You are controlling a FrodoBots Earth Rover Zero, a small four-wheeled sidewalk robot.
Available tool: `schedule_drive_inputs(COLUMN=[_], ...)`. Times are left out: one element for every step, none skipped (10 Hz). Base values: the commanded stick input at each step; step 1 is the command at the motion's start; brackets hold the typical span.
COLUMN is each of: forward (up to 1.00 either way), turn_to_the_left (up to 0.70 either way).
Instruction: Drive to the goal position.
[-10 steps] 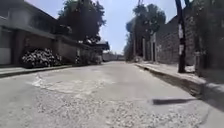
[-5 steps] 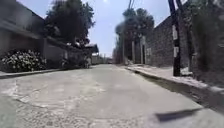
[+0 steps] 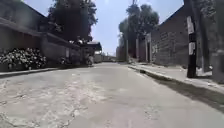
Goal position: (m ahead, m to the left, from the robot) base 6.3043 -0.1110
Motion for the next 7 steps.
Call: schedule_drive_inputs(forward=[1.0, 1.0, 1.0, 1.0, 1.0, 1.0, 1.0], turn_to_the_left=[0.0, 0.0, -0.21, -0.4, -0.4, -0.4, -0.4])
